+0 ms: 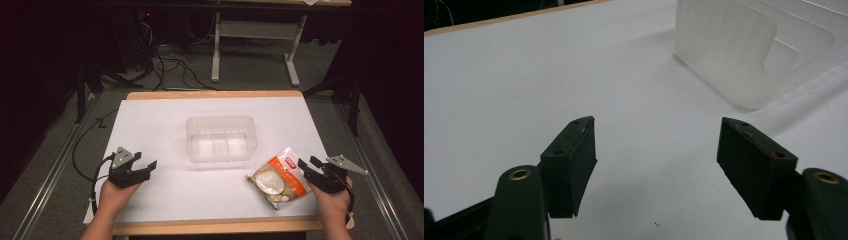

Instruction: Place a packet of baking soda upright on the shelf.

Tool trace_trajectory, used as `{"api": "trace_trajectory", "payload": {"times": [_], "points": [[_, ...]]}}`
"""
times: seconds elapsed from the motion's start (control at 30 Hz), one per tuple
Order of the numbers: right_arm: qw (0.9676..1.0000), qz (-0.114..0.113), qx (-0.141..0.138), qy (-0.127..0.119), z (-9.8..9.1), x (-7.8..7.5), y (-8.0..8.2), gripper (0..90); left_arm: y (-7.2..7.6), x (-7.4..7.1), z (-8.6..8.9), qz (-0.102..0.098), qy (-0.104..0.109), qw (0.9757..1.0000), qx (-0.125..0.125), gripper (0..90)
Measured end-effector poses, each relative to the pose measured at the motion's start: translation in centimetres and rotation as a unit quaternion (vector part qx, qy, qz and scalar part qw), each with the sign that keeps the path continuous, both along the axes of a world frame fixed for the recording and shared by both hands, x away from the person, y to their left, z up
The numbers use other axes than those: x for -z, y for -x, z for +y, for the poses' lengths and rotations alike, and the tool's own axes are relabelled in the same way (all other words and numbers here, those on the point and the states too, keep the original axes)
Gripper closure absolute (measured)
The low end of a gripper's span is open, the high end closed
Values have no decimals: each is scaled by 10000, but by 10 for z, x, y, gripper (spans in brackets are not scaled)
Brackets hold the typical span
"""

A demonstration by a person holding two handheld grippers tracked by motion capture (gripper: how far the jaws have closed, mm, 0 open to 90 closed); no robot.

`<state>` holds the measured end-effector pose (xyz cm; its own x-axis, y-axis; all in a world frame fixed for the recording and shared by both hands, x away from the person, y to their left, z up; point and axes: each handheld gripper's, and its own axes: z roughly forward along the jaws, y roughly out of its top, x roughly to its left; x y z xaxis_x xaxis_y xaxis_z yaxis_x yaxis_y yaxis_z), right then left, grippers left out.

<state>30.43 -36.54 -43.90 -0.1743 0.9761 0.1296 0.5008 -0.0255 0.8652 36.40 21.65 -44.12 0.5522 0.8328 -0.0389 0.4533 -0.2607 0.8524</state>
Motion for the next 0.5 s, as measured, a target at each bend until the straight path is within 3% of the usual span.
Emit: {"api": "trace_trajectory", "payload": {"times": [0.3,0.5], "points": [[10000,34,-5,37,1,1,1,469,-1,0,2,9,18,10000,10,324],[9999,51,-84,105,2,1,0,461,-1,1,-1,19,-79,10000,52,323]]}}
